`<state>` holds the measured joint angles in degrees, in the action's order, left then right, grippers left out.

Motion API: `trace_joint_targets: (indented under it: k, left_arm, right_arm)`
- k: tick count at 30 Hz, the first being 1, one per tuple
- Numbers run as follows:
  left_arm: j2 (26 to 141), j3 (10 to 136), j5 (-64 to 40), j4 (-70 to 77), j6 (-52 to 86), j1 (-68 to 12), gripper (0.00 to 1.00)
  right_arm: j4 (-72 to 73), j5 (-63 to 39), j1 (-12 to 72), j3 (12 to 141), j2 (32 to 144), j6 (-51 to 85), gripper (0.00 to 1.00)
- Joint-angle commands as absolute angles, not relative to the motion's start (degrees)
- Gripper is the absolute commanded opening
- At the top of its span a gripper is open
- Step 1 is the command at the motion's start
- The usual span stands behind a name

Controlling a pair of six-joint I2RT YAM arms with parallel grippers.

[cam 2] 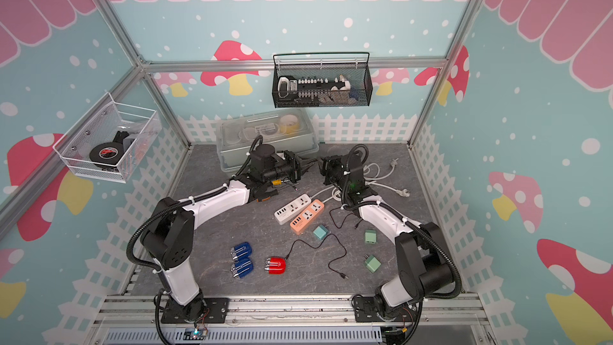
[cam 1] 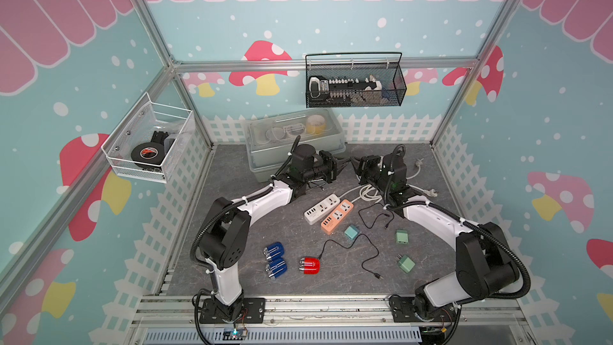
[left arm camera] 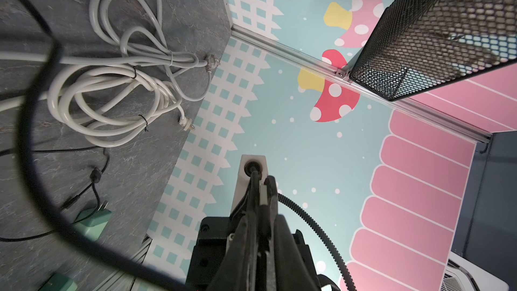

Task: Charge the electric shaver
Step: Pick up the charging cable from the center of the board.

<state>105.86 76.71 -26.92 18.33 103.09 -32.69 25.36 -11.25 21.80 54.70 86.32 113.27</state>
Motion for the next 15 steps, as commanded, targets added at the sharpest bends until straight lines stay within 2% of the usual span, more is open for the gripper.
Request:
trace_joint_targets:
  k: [1, 15]
  left_arm:
    - [107.1, 78.4, -27.7, 19.3, 103.7, -32.6, 0.15]
    - [108.1, 79.3, -28.2, 19.0, 103.5, -32.6, 0.04]
  right_arm:
    - [27.2, -11.6, 22.1, 54.8, 86.0, 114.5, 0.0]
    - [26.7, -11.8, 22.2, 54.5, 85.9, 114.2, 0.0]
